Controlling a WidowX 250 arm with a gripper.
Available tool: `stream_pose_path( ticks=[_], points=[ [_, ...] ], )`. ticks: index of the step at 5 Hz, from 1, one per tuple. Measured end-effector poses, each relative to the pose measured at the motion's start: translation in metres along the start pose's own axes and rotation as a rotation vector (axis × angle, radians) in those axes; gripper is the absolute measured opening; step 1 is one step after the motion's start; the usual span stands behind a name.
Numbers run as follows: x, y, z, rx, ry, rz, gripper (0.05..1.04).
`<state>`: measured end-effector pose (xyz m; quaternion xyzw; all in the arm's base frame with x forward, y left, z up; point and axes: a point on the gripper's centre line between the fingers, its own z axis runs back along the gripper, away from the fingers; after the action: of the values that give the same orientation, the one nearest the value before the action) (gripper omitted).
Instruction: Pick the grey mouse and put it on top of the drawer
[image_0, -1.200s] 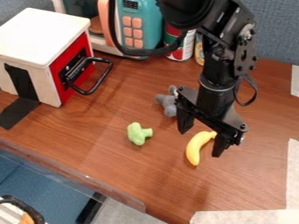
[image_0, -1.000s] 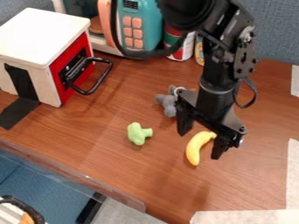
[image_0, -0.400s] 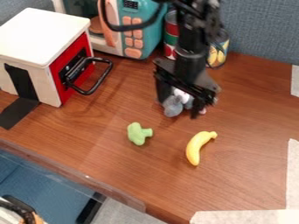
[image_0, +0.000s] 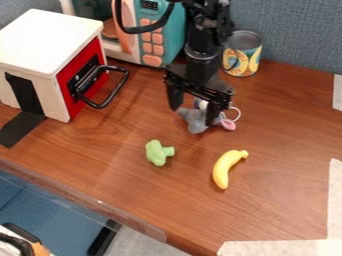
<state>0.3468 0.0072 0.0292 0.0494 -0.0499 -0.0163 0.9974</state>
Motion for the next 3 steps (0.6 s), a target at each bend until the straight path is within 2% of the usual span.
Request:
stream_pose_path(
  ticks=[1, 2, 3],
  points=[
    [0.003, 0.011, -0.015, -0.005, 0.006, 0.049, 1.000],
    [0.003, 0.013, -0.033, -0.017, 0.044, 0.054, 0.947],
    [0.005, 0.010, -0.034, -0.033, 0.034, 0.052, 0.656]
  ],
)
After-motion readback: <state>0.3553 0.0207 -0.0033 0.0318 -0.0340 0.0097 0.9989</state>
